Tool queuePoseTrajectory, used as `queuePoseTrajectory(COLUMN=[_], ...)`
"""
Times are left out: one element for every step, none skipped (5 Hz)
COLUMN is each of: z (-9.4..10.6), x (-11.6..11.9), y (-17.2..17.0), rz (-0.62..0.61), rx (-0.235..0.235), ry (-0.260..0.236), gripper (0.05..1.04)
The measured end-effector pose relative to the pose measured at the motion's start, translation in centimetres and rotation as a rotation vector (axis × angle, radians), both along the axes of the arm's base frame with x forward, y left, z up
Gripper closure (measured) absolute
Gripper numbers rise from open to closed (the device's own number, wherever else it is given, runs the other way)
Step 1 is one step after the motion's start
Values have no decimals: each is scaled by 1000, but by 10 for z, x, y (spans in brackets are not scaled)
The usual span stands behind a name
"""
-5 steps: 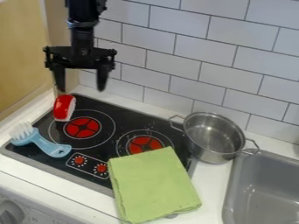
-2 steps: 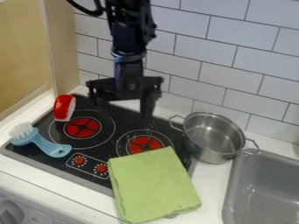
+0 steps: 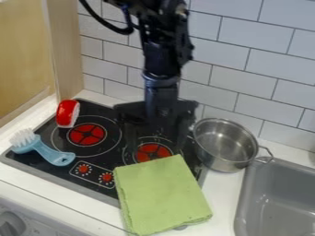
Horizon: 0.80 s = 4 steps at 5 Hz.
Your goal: Move the green towel to the middle of the stove
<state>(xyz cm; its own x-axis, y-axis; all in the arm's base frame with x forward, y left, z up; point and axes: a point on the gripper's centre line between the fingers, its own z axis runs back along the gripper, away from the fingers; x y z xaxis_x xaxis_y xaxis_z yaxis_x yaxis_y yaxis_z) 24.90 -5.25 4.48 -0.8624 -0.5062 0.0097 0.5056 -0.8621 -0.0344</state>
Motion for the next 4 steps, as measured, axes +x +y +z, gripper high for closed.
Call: queuePoseTrajectory(z=[-3,-11,-20,-27], x=[-7,-13,-21,-22], y=[-10,-11,-6,-5], rz=[-16,-18,-7,-4], rx=[-4,10,36,44], ry=[17,38,75,87], gripper=[85,85,85,85])
